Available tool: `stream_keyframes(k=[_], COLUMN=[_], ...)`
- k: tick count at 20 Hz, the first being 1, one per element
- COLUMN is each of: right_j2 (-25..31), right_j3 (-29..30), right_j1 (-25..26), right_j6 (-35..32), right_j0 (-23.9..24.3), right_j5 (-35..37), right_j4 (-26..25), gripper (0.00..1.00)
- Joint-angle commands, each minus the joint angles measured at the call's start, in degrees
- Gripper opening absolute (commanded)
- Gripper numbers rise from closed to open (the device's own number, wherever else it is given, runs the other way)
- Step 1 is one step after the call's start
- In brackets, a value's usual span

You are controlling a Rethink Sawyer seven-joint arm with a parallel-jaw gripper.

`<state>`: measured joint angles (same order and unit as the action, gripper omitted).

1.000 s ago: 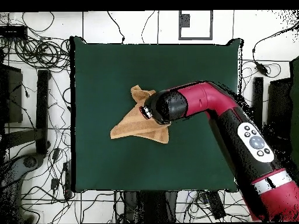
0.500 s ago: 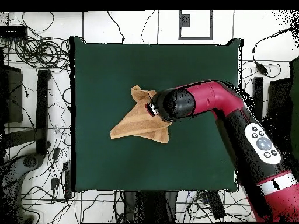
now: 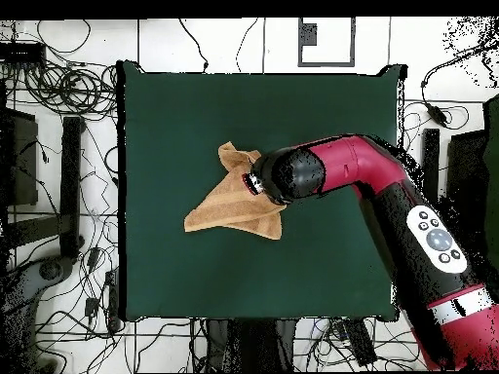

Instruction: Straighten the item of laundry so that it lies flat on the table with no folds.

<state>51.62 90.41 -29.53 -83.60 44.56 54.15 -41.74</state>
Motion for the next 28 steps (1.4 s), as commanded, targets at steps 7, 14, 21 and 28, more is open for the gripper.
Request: stream_keyframes(k=[7,14,21,28], right_j2=[-4.2,-4.6,-5.4,-7.3], right_j3=[0.0,2.2,3.8,5.1], right_j1=[2.2,-2.8,-4.1,-4.8], right_j6=[10.7,6.7,4.5,2.3], right_j0=[-4.4,-4.9,-5.6,-6.1], right_j5=[8.5,10.7,7.7,4.8], right_j4=[-1.0,0.4,-1.1,-2.4], gripper=[1.00,1.00,1.00,1.00])
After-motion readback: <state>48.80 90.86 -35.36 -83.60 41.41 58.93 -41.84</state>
